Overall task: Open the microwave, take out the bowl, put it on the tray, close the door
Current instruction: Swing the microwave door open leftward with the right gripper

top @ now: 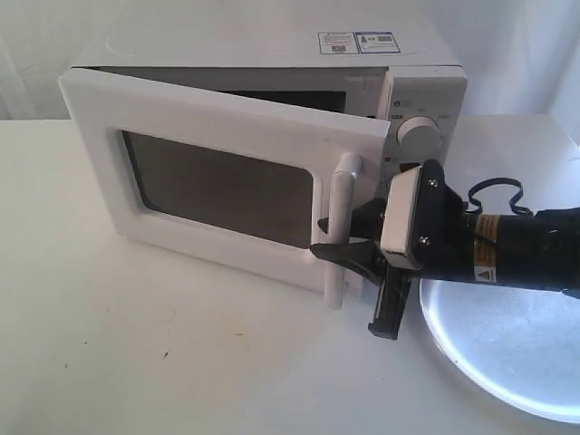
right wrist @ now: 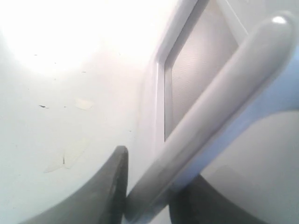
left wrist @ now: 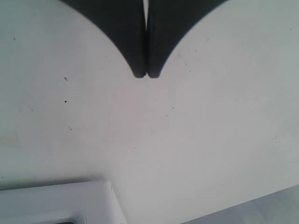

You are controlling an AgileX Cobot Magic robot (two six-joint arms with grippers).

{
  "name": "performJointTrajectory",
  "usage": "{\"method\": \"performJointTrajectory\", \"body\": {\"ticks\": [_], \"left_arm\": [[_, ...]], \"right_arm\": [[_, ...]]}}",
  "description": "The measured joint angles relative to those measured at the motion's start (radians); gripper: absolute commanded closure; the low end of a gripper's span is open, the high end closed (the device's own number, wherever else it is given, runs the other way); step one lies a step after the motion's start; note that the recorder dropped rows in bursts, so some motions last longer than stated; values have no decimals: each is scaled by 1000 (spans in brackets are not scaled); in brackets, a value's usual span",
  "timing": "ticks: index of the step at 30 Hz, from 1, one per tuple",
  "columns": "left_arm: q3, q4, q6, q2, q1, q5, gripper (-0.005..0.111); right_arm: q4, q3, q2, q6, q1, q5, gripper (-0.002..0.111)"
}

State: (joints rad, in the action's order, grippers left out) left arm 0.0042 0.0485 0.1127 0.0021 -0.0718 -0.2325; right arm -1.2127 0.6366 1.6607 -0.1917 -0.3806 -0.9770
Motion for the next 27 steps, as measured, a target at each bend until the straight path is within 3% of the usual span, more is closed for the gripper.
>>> {"method": "performJointTrajectory", "body": {"ticks": [8,14,16,19,24,27], "left_arm": [[0,0,0,0,0,0,107],[0,0,0,0,0,0,107],[0,0,0,0,0,0,107],[0,0,0,0,0,0,107],[0,0,0,0,0,0,107],[0,0,0,0,0,0,107]], "right_arm": [[-45,-23,-78,-121,-25,67,103],[-157,-23,-155,-303,-39,109,70],[-227,-23,-212,-366,-37,97,65],[-337,-23,-287,-483,-37,62,69],[-398,-8,-431,-646,-40,-172,91],[-398,-4,-494,-672,-43,-220,102]]}}
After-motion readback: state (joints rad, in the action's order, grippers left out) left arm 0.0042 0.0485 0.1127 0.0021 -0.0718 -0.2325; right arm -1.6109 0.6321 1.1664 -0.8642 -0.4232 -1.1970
